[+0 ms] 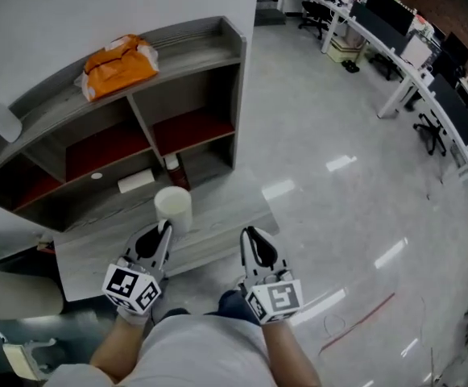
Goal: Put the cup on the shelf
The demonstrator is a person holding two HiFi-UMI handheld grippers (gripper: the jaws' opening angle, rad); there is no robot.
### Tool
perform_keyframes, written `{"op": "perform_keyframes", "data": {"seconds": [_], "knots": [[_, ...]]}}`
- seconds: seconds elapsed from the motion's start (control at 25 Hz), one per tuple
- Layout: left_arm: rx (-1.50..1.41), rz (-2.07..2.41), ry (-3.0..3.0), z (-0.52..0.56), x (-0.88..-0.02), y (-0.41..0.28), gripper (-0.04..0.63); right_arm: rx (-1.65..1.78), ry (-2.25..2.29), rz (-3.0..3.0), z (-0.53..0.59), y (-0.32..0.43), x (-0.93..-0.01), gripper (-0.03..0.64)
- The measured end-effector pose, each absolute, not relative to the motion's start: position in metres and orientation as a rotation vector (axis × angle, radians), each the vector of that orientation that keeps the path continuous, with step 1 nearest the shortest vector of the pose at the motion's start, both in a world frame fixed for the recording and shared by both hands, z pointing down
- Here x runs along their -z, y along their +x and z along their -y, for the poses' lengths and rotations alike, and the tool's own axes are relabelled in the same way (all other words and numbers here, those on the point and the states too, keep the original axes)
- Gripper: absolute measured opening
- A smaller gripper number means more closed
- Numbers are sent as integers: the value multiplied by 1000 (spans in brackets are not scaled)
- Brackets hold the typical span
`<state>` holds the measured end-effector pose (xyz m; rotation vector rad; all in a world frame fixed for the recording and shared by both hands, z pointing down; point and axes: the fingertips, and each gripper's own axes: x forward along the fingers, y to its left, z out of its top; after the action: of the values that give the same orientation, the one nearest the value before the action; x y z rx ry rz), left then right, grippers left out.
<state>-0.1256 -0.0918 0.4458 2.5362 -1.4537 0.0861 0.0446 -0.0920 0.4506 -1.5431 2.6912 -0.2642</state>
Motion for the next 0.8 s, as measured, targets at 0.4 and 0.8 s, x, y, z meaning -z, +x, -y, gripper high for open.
{"op": "perform_keyframes", "data": {"seconds": [0.4, 0.8], "knots": [[-71, 1624, 2473, 176, -429, -63, 43, 224, -1359, -2772, 171, 108, -430, 41], [-33, 1718, 2456, 262, -422, -42, 44, 225, -1332, -2762, 209, 137, -419, 41]]}}
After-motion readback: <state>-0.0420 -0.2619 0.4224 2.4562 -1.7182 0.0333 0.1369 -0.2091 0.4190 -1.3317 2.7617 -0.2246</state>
